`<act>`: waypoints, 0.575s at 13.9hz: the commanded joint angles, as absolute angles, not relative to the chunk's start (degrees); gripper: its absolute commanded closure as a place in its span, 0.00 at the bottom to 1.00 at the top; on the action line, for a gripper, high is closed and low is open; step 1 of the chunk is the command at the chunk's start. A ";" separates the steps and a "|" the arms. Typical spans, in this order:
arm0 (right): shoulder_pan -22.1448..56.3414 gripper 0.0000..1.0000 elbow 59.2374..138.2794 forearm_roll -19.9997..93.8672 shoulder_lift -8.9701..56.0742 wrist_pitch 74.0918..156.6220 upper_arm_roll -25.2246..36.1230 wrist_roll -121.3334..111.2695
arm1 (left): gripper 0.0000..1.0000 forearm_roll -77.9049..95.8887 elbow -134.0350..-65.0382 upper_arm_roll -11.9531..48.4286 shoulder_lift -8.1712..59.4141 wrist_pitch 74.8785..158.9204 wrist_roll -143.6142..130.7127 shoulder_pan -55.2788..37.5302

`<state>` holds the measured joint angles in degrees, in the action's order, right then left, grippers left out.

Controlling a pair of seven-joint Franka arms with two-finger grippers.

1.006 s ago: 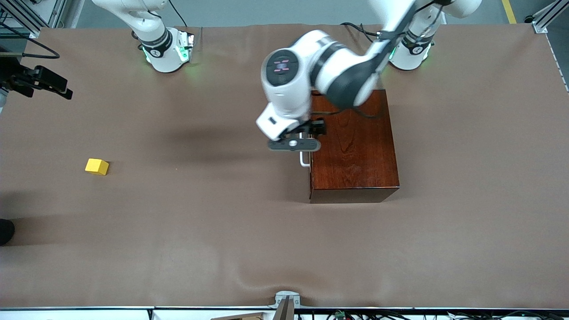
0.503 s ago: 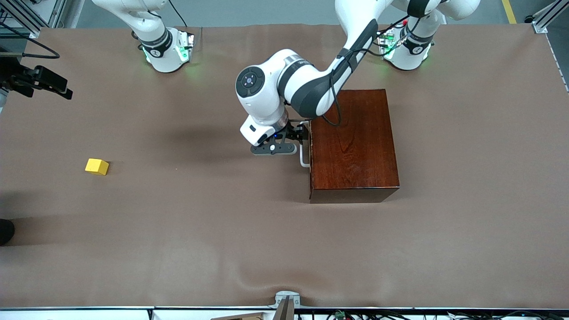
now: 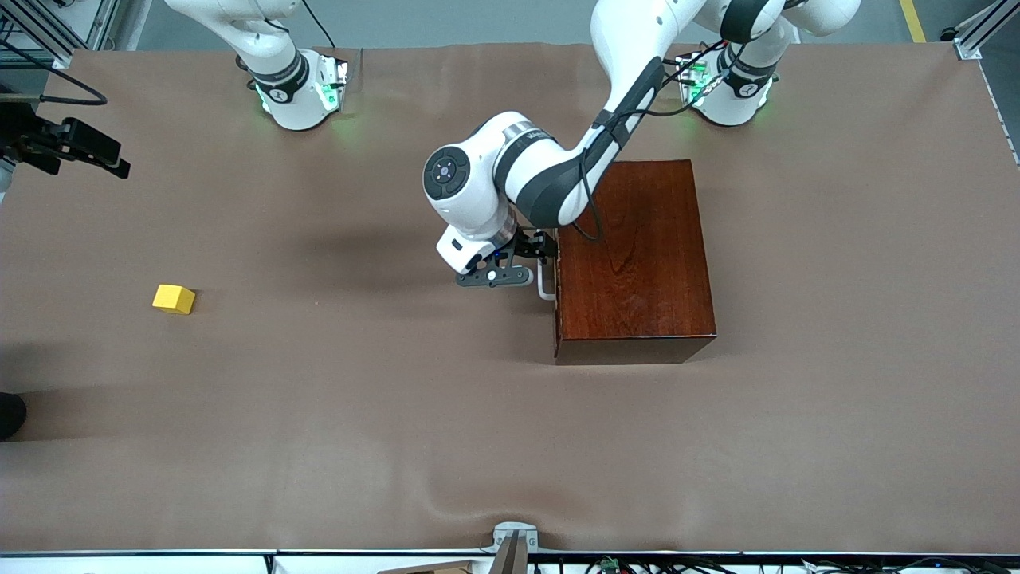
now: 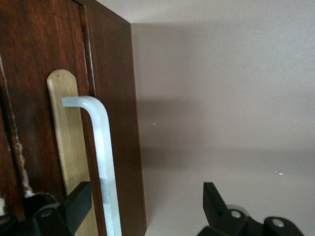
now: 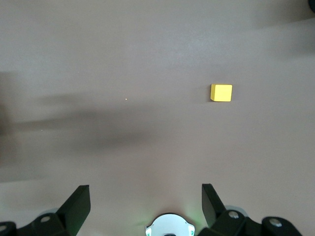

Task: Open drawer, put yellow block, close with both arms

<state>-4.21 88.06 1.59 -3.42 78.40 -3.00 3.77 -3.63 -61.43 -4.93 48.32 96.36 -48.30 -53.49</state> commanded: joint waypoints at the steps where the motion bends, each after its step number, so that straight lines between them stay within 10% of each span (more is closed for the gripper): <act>1: -5.27 0.00 88.15 2.81 -3.78 78.49 -3.52 3.60 | 0.00 -3.87 -59.68 -5.19 49.30 95.10 -52.28 -53.97; 8: -5.27 0.00 88.15 2.81 -3.78 78.40 -3.52 3.60 | 0.00 -2.73 -59.59 -5.10 50.62 95.36 -55.80 -54.14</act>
